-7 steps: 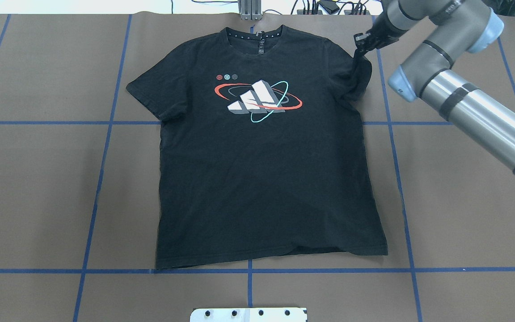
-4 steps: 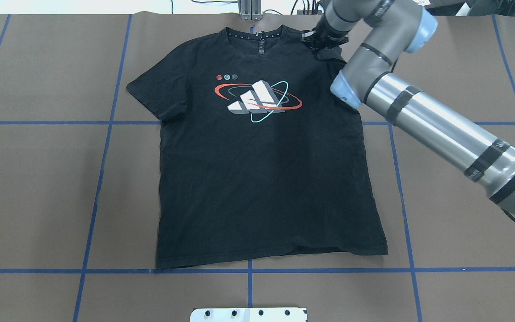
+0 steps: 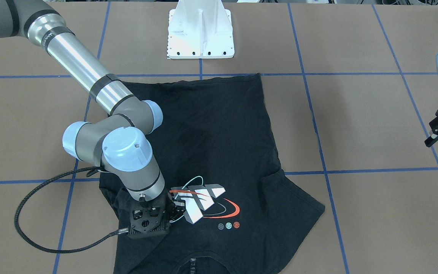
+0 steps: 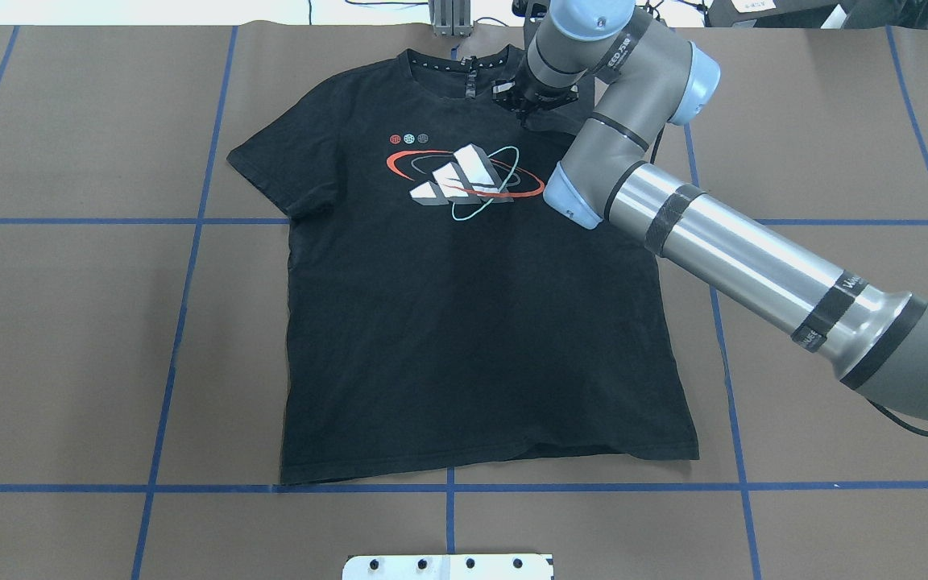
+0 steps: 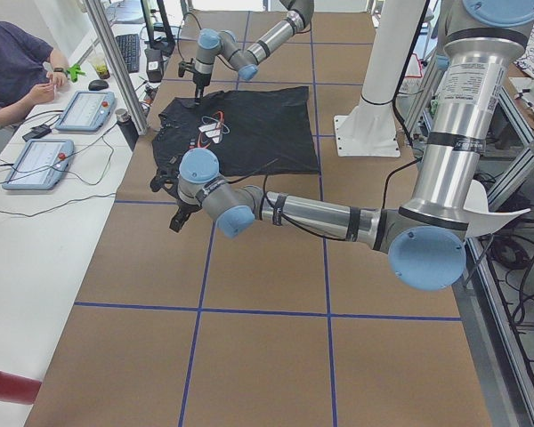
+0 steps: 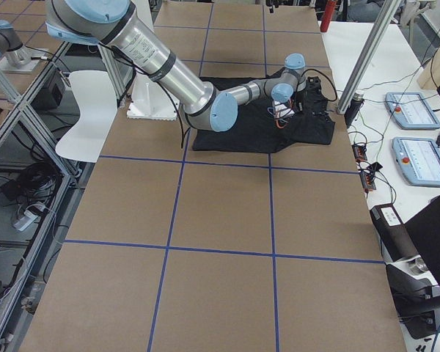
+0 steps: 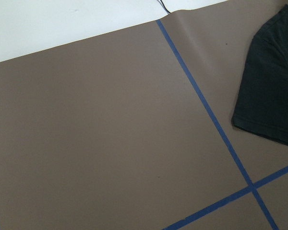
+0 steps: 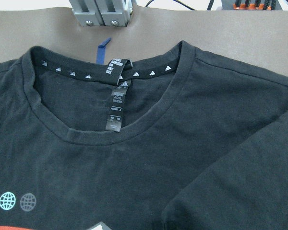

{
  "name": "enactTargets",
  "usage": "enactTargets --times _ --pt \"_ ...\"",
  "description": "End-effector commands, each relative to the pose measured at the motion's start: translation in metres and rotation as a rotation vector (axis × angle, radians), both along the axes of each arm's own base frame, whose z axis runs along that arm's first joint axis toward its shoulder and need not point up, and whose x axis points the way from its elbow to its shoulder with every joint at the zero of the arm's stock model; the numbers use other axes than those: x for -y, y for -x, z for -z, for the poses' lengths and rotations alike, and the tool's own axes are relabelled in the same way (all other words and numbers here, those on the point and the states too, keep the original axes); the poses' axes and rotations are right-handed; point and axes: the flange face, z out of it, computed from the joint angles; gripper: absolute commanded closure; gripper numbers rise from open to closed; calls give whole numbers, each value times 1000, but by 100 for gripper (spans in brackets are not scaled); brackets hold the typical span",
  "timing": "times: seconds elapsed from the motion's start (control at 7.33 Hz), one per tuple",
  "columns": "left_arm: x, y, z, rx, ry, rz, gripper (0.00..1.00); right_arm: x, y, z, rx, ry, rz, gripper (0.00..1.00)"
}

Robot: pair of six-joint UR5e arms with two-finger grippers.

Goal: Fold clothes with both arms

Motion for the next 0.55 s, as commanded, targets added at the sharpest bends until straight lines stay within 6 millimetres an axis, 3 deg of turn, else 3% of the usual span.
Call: enactTargets --times 0.0,0.27,0.41 --pt "0 -1 0 0 1 -2 0 2 10 11 -8 -1 -11 100" --pt "0 -2 0 0 -1 -3 0 0 17 9 -20 -2 -31 100" --pt "0 -2 -2 2 4 -2 0 -4 21 6 -24 -2 -28 1"
